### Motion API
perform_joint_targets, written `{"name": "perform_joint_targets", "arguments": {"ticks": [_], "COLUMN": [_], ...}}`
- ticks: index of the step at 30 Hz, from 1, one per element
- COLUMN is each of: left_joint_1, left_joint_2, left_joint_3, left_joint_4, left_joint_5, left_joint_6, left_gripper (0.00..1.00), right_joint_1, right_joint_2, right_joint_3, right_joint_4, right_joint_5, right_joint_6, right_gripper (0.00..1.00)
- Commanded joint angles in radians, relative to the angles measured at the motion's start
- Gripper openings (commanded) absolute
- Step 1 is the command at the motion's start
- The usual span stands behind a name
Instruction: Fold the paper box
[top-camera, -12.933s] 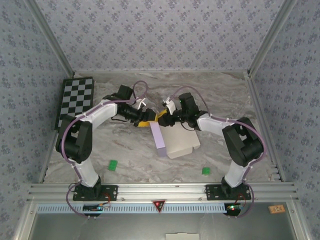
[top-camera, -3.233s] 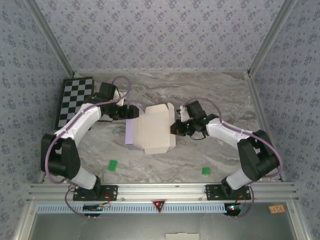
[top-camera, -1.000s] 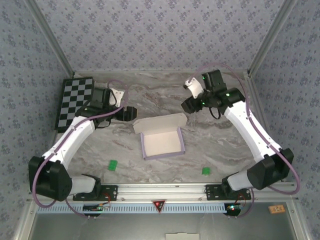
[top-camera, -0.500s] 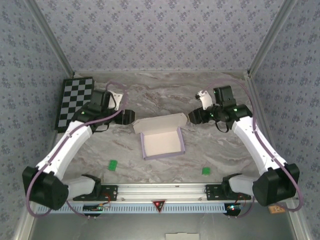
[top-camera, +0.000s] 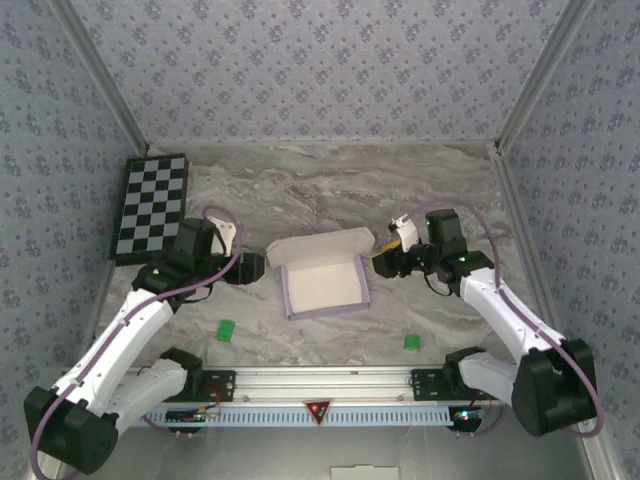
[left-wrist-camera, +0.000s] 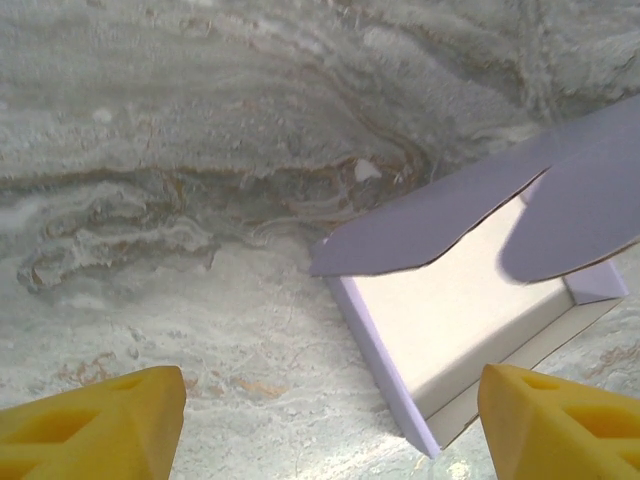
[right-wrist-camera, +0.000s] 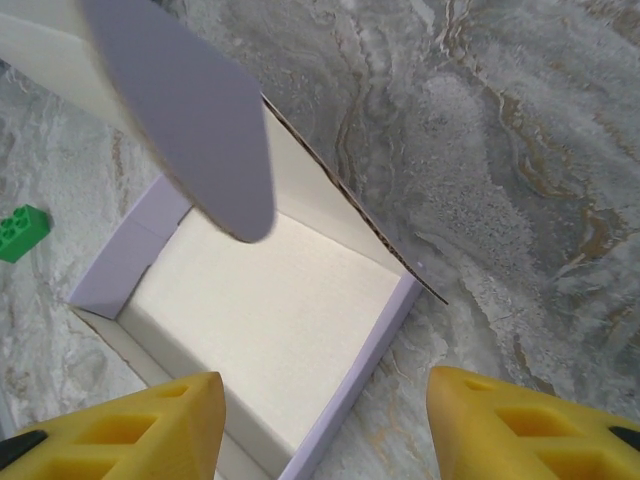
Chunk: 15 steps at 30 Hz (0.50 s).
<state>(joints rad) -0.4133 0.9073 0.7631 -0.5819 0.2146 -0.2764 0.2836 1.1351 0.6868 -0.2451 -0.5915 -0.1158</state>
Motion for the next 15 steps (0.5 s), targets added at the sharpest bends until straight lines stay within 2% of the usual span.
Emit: {"name": "perform_joint_targets", "arguments": {"ticks": [1, 5, 9, 15], "left_joint_1": [-0.016, -0.057, -0.087, -0.120], "left_joint_2": [-0.009, 0.034, 0.093, 0.190], "left_joint_3": [-0.046, -0.068, -0.045, 0.054], "left_joint_4": [0.094, 0.163, 0.203, 0.165], "left_joint_5": [0.007, 0.007, -0.030, -0.103], "left_joint_6": [-0.032, -0.018, -0.012, 0.019], "left_gripper": [0.77, 0.77, 0.73, 0.54], "right_joint_1": [0.019, 0.036, 0.045, 0.054], "right_joint_2": [0.058, 0.131, 0.173, 0.189], "right_joint_3": [-0.007, 0.004, 0.025, 0.060], "right_joint_4": [0.154, 0.219, 0.240, 0.212], "right_joint_5": [-0.025, -0.025, -0.019, -0.018], "right_joint_6": [-0.018, -0.031, -0.043, -0.064], "right_gripper": [0.56, 0.54, 0.51, 0.44]}}
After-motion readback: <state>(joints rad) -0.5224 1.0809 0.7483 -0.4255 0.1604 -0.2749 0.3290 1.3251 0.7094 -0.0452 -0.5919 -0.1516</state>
